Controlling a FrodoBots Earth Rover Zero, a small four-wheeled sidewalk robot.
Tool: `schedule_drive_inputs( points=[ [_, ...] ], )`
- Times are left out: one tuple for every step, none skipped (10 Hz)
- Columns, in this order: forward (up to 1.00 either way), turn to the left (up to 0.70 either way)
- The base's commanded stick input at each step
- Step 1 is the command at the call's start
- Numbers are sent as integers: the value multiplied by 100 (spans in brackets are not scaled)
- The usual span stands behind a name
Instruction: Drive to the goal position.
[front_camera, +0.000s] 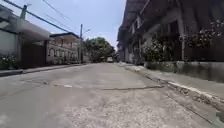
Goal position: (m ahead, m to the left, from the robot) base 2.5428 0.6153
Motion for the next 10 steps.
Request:
schedule_drive_inputs(
  points=[
    [100,0],
    [100,0],
    [100,0],
    [100,0],
    [100,0],
    [100,-3],
    [100,-17],
    [100,-32],
    [100,-40],
    [100,-29]
  ],
)
